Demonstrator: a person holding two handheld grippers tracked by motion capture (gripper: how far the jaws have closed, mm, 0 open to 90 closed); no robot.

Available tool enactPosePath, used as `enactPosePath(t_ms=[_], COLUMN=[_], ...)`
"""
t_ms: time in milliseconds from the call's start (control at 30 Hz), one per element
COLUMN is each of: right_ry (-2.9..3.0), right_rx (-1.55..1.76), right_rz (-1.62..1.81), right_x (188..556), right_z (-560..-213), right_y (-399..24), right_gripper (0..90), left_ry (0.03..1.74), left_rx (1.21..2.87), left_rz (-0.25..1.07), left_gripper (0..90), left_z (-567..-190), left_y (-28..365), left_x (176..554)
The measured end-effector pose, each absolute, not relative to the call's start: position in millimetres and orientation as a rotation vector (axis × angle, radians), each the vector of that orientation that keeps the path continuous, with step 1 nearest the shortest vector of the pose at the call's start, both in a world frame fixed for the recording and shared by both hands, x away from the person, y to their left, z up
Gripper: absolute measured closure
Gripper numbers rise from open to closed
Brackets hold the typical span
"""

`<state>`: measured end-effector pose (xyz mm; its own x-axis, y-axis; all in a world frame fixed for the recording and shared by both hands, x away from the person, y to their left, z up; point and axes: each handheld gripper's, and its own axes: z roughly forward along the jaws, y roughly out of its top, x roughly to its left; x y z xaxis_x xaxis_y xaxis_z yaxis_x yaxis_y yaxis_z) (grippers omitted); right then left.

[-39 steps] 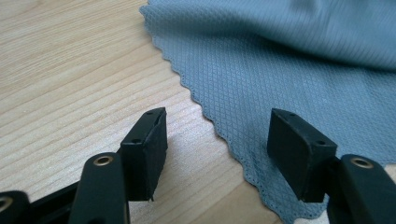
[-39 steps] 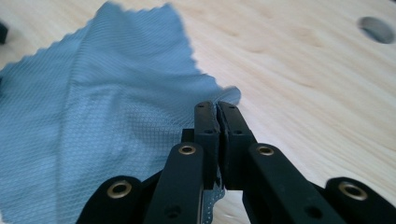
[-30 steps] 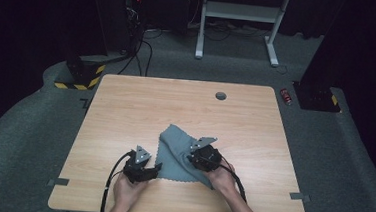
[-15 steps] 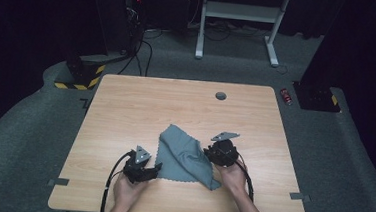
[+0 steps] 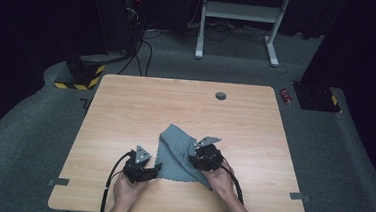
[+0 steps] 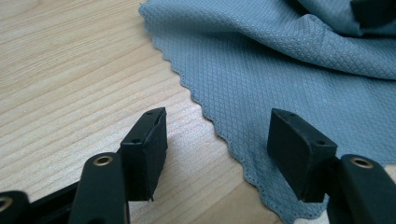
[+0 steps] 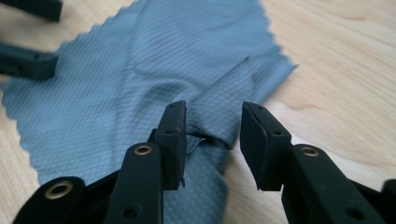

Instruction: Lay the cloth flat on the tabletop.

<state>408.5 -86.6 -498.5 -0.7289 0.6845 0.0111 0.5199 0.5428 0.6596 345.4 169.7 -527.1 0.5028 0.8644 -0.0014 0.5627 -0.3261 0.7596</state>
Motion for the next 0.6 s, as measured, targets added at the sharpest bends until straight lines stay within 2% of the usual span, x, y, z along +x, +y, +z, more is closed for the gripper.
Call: enactPosePath(t_ms=[233,333,367,400,433,500,600], right_ry=[2.528,2.548,2.559,2.559,2.552,2.542,2.527], right_rx=[1.101,1.133,1.119,1.119,1.082,1.066,1.057], right_rz=[0.985,0.983,0.986,0.986,0.984,0.984,0.996], right_x=[420.1,423.7,425.1,425.1,423.1,421.5,420.9], right_z=[-500.0,-504.5,-506.6,-506.6,-505.1,-502.0,-497.2], right_y=[-92.8,-88.1,-85.0,-85.0,-83.5,-84.2,-88.2], right_gripper=[60.3,62.7,71.8,71.8,81.1,83.5,82.5], left_ry=[1.167,1.167,1.167,1.167,1.167,1.167,1.167], left_rx=[2.026,2.027,2.027,2.027,2.027,2.027,2.026], left_rz=[0.535,0.536,0.535,0.535,0.535,0.535,0.535], left_gripper=[38.3,38.3,38.3,38.3,38.3,38.3,38.2], left_z=[-527.1,-527.1,-527.1,-527.1,-527.1,-527.1,-527.1], left_y=[169.7,169.7,169.7,169.7,169.7,169.7,169.7], left_x=[345.4,345.4,345.4,345.4,345.4,345.4,345.4])
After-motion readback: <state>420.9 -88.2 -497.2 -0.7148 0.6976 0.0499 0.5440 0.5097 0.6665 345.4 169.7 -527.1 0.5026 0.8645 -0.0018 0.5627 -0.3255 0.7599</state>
